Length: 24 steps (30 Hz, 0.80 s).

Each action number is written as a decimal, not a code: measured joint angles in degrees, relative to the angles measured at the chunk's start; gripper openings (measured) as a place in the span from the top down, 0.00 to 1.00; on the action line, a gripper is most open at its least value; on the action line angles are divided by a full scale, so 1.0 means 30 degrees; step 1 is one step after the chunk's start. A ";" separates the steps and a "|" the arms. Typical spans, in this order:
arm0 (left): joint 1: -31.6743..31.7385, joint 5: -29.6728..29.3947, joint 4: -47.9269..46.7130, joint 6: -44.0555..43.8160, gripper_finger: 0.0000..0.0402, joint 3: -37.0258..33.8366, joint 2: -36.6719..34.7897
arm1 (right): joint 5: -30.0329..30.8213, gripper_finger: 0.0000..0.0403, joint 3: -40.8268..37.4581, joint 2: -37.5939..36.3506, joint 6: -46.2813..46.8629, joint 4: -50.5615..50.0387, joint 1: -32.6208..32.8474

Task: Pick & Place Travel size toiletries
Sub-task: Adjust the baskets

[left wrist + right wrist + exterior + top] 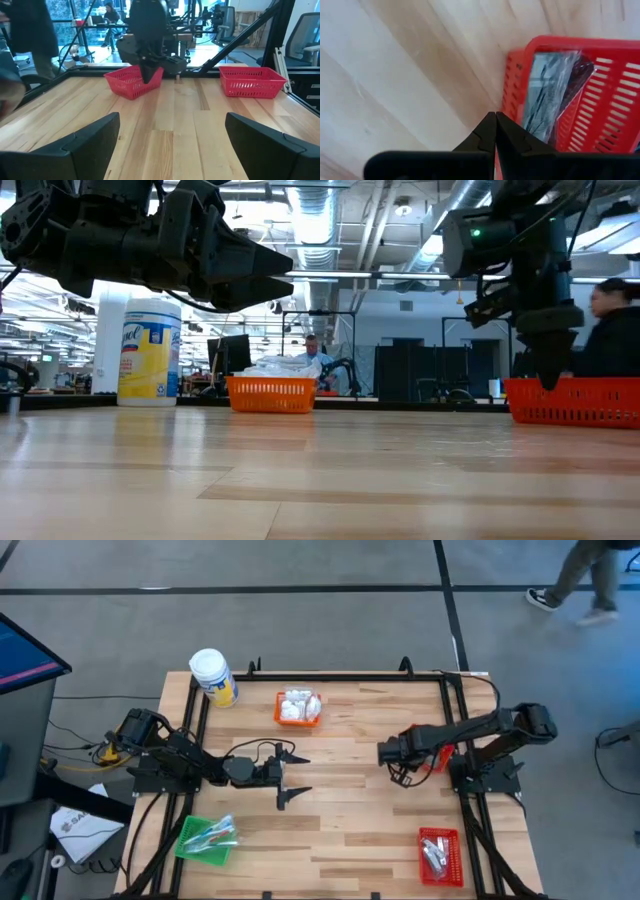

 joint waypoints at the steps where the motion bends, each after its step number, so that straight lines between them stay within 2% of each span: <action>1: 0.0000 0.0006 0.0000 0.0007 0.11 0.0000 0.0000 | 0.0006 1.00 0.0000 0.0000 -0.0182 0.0073 -0.0167; 7: 0.0000 0.0052 0.0000 0.0015 0.11 0.0000 0.0000 | 0.0062 1.00 0.0000 0.0000 -0.0765 0.0098 -0.1054; 13: 0.0000 0.0047 -0.0007 0.0034 0.11 0.0000 0.0000 | 0.1565 1.00 0.0000 0.0000 -0.0618 -0.0053 -0.1613; 24: 0.0000 0.0009 -0.0022 0.0044 0.11 0.0000 0.0000 | 0.3003 1.00 0.0000 0.0000 -0.0347 -0.0102 -0.3415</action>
